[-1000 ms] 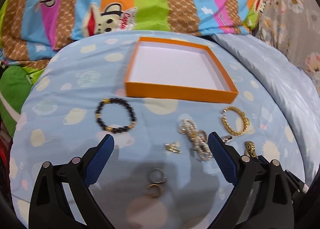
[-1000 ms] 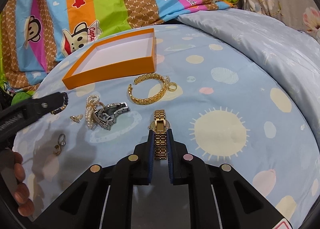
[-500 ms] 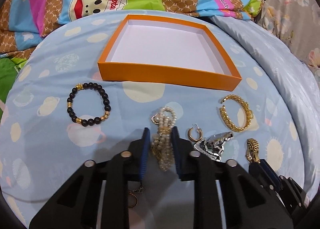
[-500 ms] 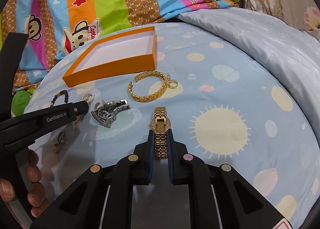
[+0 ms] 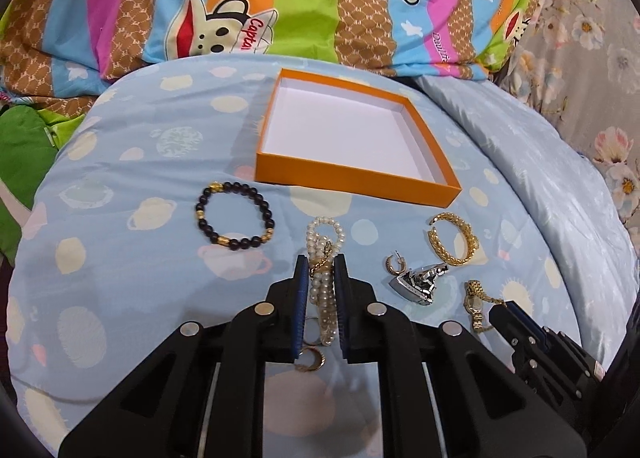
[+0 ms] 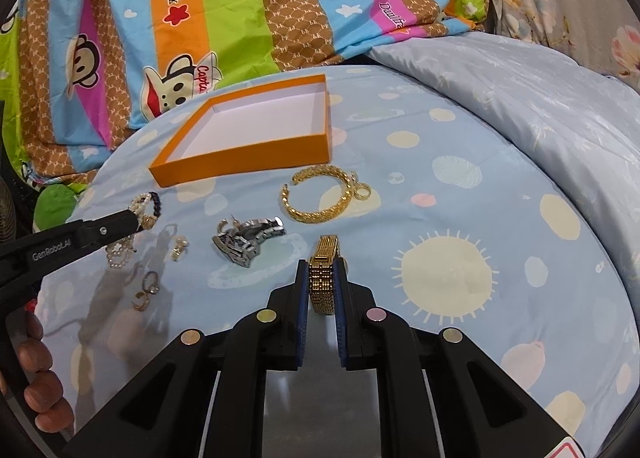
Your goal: Organize jewelry
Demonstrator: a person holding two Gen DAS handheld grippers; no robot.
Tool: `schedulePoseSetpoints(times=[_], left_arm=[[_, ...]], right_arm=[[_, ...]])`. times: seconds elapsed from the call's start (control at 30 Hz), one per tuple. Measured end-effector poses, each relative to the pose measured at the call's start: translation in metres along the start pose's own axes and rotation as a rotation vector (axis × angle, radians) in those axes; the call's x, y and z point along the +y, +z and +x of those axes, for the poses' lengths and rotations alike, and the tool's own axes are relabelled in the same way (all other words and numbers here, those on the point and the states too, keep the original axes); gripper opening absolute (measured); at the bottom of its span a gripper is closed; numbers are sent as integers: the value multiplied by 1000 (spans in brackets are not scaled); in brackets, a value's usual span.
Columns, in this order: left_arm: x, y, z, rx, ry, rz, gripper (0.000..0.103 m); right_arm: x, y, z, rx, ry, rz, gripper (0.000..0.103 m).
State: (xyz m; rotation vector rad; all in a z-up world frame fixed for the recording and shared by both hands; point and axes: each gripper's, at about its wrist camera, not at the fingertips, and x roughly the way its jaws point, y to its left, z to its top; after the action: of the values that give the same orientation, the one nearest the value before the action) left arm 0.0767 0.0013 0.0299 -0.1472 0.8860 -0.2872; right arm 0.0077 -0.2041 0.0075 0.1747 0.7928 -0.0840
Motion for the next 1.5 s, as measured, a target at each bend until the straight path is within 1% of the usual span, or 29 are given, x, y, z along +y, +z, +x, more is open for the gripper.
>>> schedulePoseSetpoints(times=[0.17,0.33,0.6,0.9,1.13,1.3,1.37,1.47,1.5], left_arm=[[9,0,-15,-26,-35,-5,12],[13,-7,-20,-36,-60,7,12],[14,-23,-9,28,-69,3,13],[25,-33,-5,58,-54,-16,13],[36,-41,-3,84,-34,-34,14],[44,-31,-5,65,-22,-55,22],[46,-26,-6,61,-28,-65,24],[43,-22,-7,49,-27,-61,34],[41,-20,-8,41,-17,-47,34]], right_arm=[[6,7,-11,-28,19,-10,11],[11,6,-11,-20,26,-20,11],[11,-1,-4,6,22,-24,11],[11,-6,-2,19,19,-25,11],[12,-4,-5,6,24,-25,11],[17,3,-9,-11,34,-32,11],[19,6,-10,-18,37,-35,11],[19,8,-10,-21,36,-34,11],[19,8,-9,-19,36,-33,11]])
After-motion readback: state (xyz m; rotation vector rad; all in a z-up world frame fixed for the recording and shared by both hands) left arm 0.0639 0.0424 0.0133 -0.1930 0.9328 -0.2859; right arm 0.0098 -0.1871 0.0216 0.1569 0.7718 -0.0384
